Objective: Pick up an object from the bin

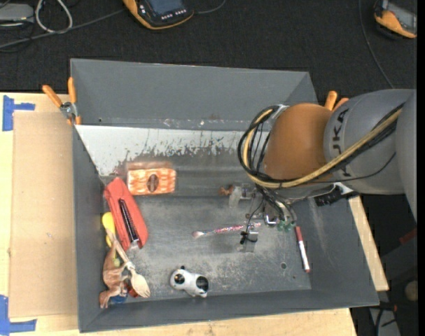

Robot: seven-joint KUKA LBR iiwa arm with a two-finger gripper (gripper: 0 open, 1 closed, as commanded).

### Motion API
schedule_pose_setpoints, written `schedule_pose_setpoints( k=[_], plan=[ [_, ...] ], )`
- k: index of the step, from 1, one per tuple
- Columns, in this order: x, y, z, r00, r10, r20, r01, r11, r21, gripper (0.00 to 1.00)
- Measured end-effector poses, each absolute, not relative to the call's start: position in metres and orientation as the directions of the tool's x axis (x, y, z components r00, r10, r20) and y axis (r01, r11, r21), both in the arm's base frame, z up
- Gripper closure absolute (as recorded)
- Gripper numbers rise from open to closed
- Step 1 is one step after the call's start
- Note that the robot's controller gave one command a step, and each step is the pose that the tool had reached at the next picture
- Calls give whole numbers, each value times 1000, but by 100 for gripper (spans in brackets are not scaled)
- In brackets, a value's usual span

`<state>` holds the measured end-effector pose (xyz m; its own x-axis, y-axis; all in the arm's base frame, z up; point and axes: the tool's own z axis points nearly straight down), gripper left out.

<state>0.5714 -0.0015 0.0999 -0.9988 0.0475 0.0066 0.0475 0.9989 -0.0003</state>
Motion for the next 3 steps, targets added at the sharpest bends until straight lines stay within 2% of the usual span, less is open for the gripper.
schedule_pose_setpoints(
  k=[1, 2, 3],
  plan=[
    [572, -2, 70, -992, 130, 1, 130, 992, 2, 0],
    [562, 23, 69, -997, 83, 3, 83, 997, 2, 100],
    [562, 23, 69, -997, 83, 3, 83, 997, 2, 100]
  ],
)
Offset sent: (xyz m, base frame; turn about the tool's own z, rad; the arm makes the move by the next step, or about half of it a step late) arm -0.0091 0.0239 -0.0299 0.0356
